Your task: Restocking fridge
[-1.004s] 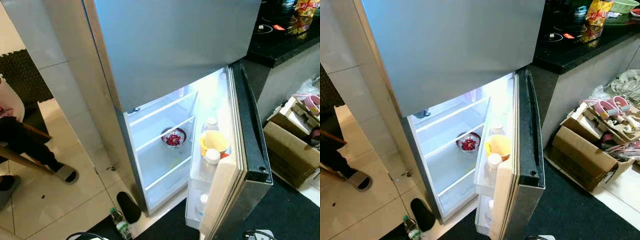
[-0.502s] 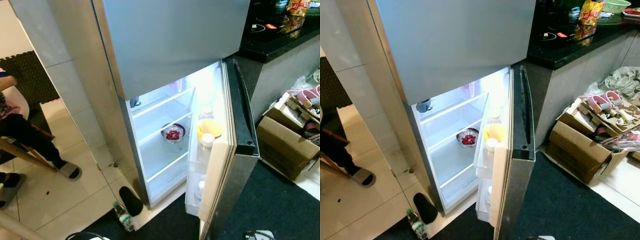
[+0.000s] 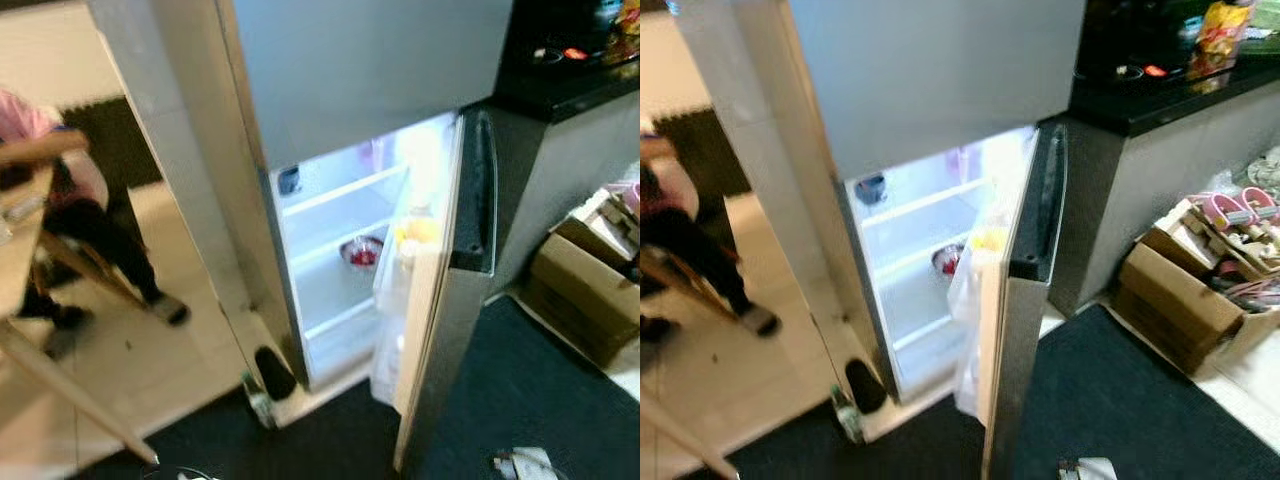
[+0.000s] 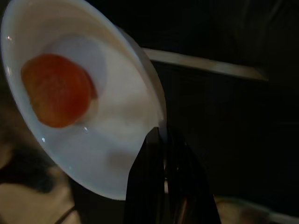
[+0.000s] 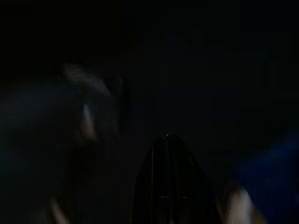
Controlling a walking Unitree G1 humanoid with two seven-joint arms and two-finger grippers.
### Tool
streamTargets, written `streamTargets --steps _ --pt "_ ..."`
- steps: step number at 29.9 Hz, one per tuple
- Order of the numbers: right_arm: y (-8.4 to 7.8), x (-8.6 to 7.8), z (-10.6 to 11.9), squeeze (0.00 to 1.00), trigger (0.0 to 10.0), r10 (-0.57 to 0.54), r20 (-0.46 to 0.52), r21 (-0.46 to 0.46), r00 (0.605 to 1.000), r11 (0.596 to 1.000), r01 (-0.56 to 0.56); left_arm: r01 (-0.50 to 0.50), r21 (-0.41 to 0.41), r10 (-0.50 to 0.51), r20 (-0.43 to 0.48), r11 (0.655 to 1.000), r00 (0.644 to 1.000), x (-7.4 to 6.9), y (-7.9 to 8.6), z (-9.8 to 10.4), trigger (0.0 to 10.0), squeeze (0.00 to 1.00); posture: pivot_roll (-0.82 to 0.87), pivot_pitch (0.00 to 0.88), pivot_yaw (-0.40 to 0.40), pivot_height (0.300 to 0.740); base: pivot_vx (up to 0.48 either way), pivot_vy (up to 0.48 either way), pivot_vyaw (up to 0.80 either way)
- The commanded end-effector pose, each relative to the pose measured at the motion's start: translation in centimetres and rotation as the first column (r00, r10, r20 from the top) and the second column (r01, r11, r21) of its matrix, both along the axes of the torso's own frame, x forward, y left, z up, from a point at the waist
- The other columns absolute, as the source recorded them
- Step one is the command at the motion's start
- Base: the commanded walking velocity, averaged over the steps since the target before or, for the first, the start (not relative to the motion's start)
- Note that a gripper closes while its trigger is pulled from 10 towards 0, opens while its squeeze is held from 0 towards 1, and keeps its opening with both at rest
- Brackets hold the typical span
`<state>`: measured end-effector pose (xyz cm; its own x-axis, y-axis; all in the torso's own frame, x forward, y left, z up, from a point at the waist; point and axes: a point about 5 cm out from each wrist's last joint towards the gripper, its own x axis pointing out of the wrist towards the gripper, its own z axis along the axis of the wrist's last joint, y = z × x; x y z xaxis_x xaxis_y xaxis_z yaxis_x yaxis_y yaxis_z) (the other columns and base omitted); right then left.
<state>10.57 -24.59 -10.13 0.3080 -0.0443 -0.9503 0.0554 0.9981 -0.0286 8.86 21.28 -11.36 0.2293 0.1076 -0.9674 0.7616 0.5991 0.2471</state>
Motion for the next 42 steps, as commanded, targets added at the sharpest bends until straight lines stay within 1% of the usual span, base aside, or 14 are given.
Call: streamTargets --steps 1,14,18,19,22,24,27,29,30,33,38,40,41,42 --pt "0.4 0.6 0.1 0.0 10.0 0.01 0.021 0.008 1.0 1.0 -0.01 0.009 0.013 -0.009 -0.002 1.0 1.0 0.1 0.3 0.1 10.0 0.0 -0.03 0.038 0.025 0.74 -0.311 0.0 0.0" --pt "0.9 2.1 0.5 0.0 10.0 0.12 0.084 0.041 0.989 0.991 -0.124 -0.054 -0.025 0.054 0.002 0.998 0.999 0.3 -0.1 0.0 10.0 0.0 -0.04 0.039 0.021 0.74 -0.042 0.0 0.0" --pt "1.2 3.9 1.2 0.0 10.0 0.142 0.157 0.069 0.977 0.986 -0.154 -0.051 -0.027 0.051 -0.001 0.998 0.999 0.3 -0.1 0.0 10.0 0.0 -0.04 0.04 0.022 0.74 0.0 0.0 0.0" --pt "2.4 6.3 2.2 0.0 10.0 0.211 0.27 0.148 0.939 0.955 -0.257 -0.047 -0.028 0.047 -0.003 0.998 0.999 0.4 -0.2 0.1 10.0 0.0 -0.04 0.039 0.02 0.74 0.0 0.0 0.0" --pt "3.2 7.4 2.8 0.0 10.0 0.284 0.325 0.177 0.902 0.919 -0.353 -0.045 -0.027 0.045 -0.003 0.999 0.999 0.4 -0.2 0.1 10.0 0.0 -0.04 0.039 0.02 0.74 0.0 0.0 0.0" --pt "4.7 9.1 3.9 0.0 10.0 0.374 0.412 0.239 0.831 0.836 -0.494 -0.034 -0.025 0.034 -0.006 0.999 0.999 0.4 -0.1 0.1 10.0 0.0 -0.04 0.036 0.019 0.74 0.0 0.0 0.0" --pt "5.6 9.8 4.5 0.0 10.0 0.398 0.453 0.29 0.798 0.78 -0.554 -0.032 -0.024 0.031 -0.008 0.999 0.999 0.3 -0.1 0.1 10.0 0.0 -0.04 0.035 0.02 0.74 0.0 0.0 0.0" --pt "7.4 10.5 5.5 0.0 10.0 0.491 0.504 0.378 0.711 0.614 -0.693 -0.03 -0.023 0.03 -0.009 0.999 1.0 0.3 0.0 0.1 10.0 0.0 -0.04 0.035 0.02 0.74 0.0 0.0 0.0" --pt "7.4 10.5 5.5 0.0 10.0 0.491 0.504 0.378 0.711 0.614 -0.693 -0.03 -0.023 0.03 -0.009 0.999 1.0 0.3 0.0 0.1 10.0 0.0 -0.04 0.035 0.02 0.74 0.0 0.0 0.0" --pt "9.5 11.7 7.4 0.0 10.0 0.534 0.598 0.449 0.598 0.395 -0.802 -0.028 -0.024 0.027 -0.007 0.999 1.0 0.4 0.0 0.1 10.0 0.0 -0.03 0.038 0.022 0.74 0.0 0.0 0.0" --pt "10.5 13.4 8.7 0.0 10.0 0.482 0.676 0.398 0.557 0.398 -0.827 -0.026 -0.025 0.026 -0.007 0.999 1.0 0.4 -0.1 0.1 10.0 0.0 -0.03 0.038 0.02 0.74 0.0 0.0 0.0" --pt "10.7 16.1 10.2 0.0 10.0 0.394 0.747 0.269 0.535 0.557 -0.786 -0.026 -0.027 0.026 -0.008 0.999 1.0 0.4 -0.1 0.1 10.0 0.0 -0.04 0.042 0.02 0.74 0.0 0.0 0.0" --pt "10.7 16.1 10.2 0.0 10.0 0.394 0.747 0.269 0.535 0.557 -0.786 -0.026 -0.027 0.026 -0.008 0.999 1.0 0.4 -0.1 0.1 10.0 0.0 -0.04 0.042 0.02 0.74 0.0 0.0 0.0" --pt "10.6 17.1 10.9 0.0 10.0 0.356 0.771 0.225 0.528 0.623 -0.749 -0.027 -0.028 0.026 -0.008 0.999 1.0 0.4 -0.2 0.1 10.0 0.0 -0.04 0.042 0.02 0.74 0.0 0.0 0.0"
